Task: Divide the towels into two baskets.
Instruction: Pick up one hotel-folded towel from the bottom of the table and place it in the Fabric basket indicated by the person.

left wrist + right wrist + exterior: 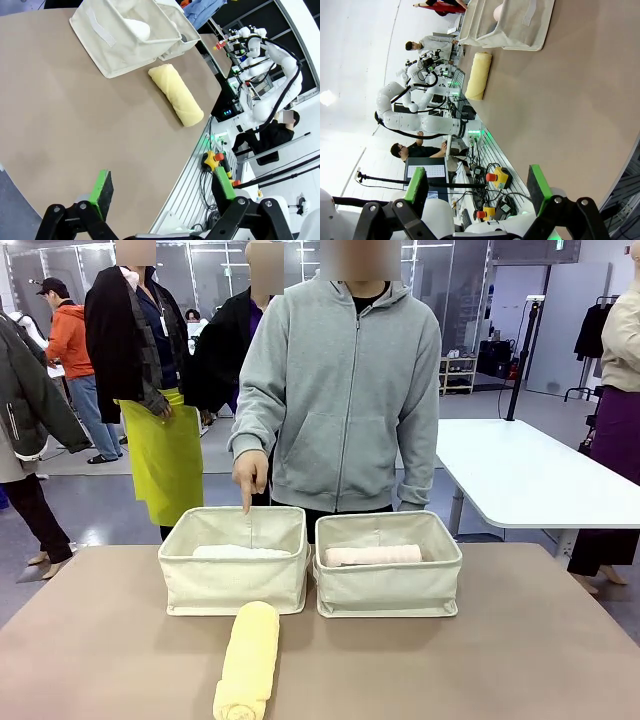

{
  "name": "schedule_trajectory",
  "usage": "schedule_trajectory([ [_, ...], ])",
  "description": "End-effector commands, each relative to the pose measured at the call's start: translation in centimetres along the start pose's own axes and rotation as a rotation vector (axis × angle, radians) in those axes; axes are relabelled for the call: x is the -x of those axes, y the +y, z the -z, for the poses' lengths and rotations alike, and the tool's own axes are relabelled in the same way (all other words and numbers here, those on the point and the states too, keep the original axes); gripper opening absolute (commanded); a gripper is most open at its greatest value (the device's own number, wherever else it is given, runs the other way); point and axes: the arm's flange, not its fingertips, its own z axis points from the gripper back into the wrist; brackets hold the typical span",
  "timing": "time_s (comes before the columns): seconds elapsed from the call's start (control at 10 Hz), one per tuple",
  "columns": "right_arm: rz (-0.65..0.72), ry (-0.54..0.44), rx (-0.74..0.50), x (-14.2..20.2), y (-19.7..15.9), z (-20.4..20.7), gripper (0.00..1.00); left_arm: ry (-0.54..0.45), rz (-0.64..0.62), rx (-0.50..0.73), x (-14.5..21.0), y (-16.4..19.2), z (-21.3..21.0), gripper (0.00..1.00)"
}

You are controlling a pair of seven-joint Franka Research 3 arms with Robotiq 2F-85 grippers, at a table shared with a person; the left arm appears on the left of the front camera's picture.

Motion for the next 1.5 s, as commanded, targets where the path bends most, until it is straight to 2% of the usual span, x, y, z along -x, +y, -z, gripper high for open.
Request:
schedule_trajectory([
  [0.0,0.002,-0.003,0.004,0.2,0.3,0.3,1.0,0.053,-0.058,-0.061,-1.9,-1.3,2.1,1.0],
  [0.1,0.002,-0.003,0.004,0.2,0.3,0.3,1.0,0.033,-0.121,-0.085,-3.4,-2.9,3.6,1.0],
  [0.3,0.002,-0.003,0.004,0.2,0.3,0.3,1.0,0.175,-0.21,-0.178,-5.1,-6.4,8.8,1.0],
  [0.4,0.002,-0.003,0.004,0.2,0.3,0.3,1.0,0.23,-0.238,-0.183,-6.0,-8.2,12.7,1.0],
  [0.5,0.002,-0.003,0.004,0.2,0.3,0.3,1.0,0.271,-0.254,-0.272,-6.6,-9.3,16.0,1.0],
  [0.7,0.002,-0.003,0.004,0.2,0.3,0.3,1.0,0.265,-0.29,-0.276,-7.5,-10.4,20.4,1.0],
  [1.1,0.002,-0.003,0.004,0.2,0.3,0.3,1.0,0.356,-0.307,-0.26,-5.5,-12.3,30.6,1.0],
  [1.4,0.002,-0.003,0.004,0.2,0.3,0.3,1.0,0.343,-0.279,-0.269,-4.9,-12.6,35.4,1.0],
])
